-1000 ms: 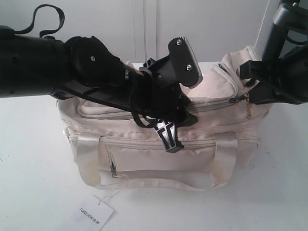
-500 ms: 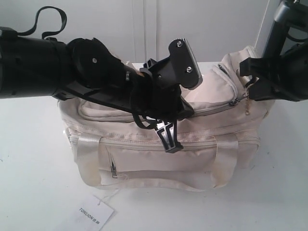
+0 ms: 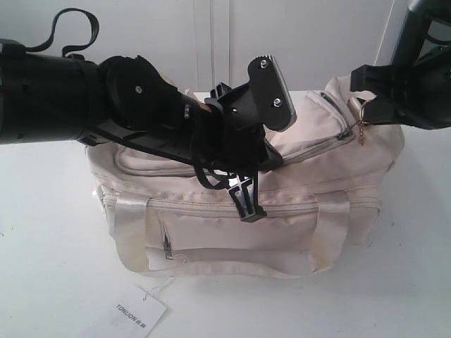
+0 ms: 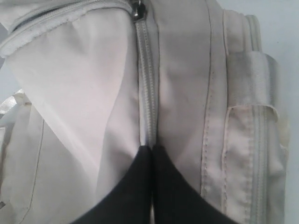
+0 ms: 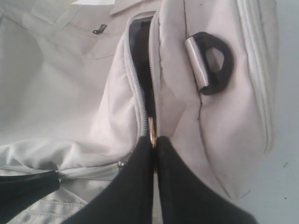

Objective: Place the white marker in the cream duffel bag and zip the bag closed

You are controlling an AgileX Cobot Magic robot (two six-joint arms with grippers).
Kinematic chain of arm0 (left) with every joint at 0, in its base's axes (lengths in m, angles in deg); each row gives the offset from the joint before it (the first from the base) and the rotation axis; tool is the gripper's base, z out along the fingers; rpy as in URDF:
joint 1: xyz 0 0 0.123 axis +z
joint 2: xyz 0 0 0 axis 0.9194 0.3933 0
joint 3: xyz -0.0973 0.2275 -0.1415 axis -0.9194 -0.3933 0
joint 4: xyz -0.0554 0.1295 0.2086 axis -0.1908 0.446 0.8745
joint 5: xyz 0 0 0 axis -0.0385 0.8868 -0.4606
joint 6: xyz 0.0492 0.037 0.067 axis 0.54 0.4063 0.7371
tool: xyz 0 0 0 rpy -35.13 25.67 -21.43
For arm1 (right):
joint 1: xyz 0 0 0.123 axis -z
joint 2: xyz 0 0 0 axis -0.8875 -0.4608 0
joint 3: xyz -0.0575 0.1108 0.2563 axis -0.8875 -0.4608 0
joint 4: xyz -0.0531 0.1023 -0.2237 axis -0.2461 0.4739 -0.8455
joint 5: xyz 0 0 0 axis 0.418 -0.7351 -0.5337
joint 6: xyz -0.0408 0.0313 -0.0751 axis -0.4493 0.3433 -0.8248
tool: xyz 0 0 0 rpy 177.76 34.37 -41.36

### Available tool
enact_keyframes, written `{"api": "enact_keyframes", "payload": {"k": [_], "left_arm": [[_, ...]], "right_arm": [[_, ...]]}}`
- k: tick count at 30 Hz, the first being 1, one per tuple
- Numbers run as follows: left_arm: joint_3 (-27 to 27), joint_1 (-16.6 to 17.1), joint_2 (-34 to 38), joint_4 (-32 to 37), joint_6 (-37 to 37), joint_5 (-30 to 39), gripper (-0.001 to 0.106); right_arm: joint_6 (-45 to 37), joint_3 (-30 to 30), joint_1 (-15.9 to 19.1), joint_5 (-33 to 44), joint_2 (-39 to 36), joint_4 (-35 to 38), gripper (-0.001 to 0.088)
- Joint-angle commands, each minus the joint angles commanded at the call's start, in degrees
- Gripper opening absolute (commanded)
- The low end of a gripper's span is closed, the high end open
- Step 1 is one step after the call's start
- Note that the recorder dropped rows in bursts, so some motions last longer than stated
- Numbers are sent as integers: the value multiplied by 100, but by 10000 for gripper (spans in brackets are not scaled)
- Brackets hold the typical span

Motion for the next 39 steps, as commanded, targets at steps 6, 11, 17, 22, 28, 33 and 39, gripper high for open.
{"api": "enact_keyframes", "payload": {"k": [6,11,17,22,28,33,39], "left_arm": [[0,0,0,0,0,11,0],[0,0,0,29,0,11,0],[0,0,0,31,0,-11,0],[11,0,-87,-42,-16,-196,0],[196,0,-143,-95,-16,-172,217],[193,0,-143,-95,-16,-172,491],[193,0,-143,-427,-16,-404,525]], "right_arm": [[0,0,0,-252,0,-132,0],[22,0,0,-160,0,-113,0],[22,0,0,62,0,154,0],[22,0,0,126,0,199,0],[22,0,0,127,0,274,0],[22,0,0,127,0,314,0],[22,0,0,95,0,358,0]]}}
